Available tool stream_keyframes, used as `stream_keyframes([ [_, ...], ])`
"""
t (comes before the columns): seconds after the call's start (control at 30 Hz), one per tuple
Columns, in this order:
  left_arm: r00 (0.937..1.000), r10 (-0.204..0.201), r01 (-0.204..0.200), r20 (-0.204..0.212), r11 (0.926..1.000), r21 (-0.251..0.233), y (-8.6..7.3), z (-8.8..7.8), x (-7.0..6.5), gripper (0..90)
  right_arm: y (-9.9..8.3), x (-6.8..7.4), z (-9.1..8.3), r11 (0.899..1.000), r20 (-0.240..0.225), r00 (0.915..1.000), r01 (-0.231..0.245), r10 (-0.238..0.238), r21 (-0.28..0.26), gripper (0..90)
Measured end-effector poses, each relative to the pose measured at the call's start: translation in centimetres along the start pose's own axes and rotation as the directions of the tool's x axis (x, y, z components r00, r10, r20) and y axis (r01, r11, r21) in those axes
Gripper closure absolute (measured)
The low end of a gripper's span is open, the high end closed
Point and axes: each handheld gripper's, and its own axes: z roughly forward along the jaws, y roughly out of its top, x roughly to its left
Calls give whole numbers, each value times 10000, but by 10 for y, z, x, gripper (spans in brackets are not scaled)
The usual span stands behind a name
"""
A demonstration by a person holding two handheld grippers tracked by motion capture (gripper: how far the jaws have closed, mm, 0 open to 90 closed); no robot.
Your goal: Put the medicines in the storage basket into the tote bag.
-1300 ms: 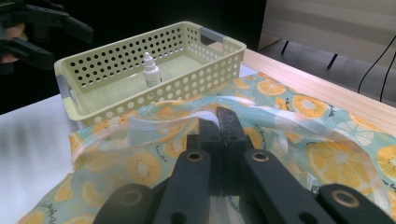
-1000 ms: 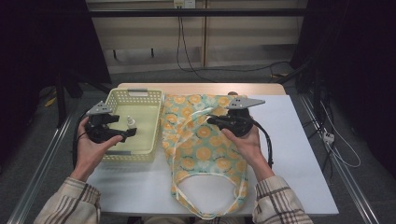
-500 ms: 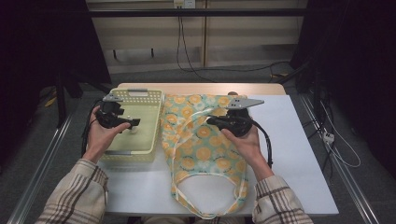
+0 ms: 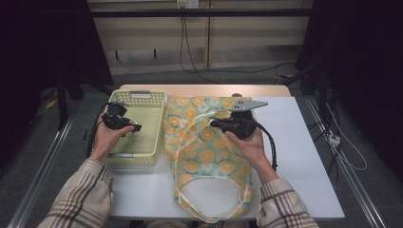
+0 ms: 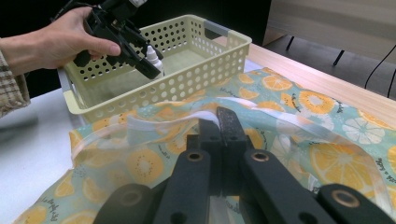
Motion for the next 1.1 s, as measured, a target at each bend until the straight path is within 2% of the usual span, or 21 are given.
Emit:
stream_keyframes([
  [0.07, 10000, 89, -90, 45, 9997, 231, 1, 1, 0, 421, 0, 0, 0, 10000, -4, 10000, 6, -6, -5, 900],
  [0.1, 9998, 200, -197, -91, 9993, 312, 1, 2, 0, 448, 0, 0, 0, 10000, -2, 10000, 1, -1, -4, 900],
  [0.23, 10000, 1, -4, 60, 9989, 462, 0, 5, 1, 512, 0, 0, 0, 10000, 11, 10000, -11, 11, 30, 900],
  [0.3, 9999, 130, -133, 58, 9981, 600, 0, 6, 1, 566, -1, -1, 1, 10000, 25, 10000, 2, -2, 62, 900],
  [0.33, 9997, 232, -236, 72, 9974, 688, 0, 6, 1, 578, -1, -1, 1, 10000, 12, 10000, -5, 5, 76, 900],
  [0.47, 9997, 190, -179, -150, 9974, 700, 0, 5, 1, 597, -1, -1, 2, 9999, -23, 10000, -48, 48, 102, 900],
  [0.57, 9994, -144, 151, -299, 9996, 229, 0, -1, 5, 599, -2, -1, 4, 9999, -56, 10000, -59, 60, 157, 900],
  [0.8, 9995, -164, 144, -271, 9975, -698, 4, -19, 4, 600, -2, -2, 4, 9999, -55, 9999, -86, 87, 136, 900],
  [0.93, 10000, -89, 81, -46, 9901, -1403, 7, -34, -5, 600, -1, -2, 4, 9999, -44, 9999, -95, 95, 124, 900],
  [1.1, 9988, 437, -385, 215, 9788, -2011, 9, -53, -19, 600, -2, -2, 3, 9999, -42, 9999, -99, 100, 122, 900],
])
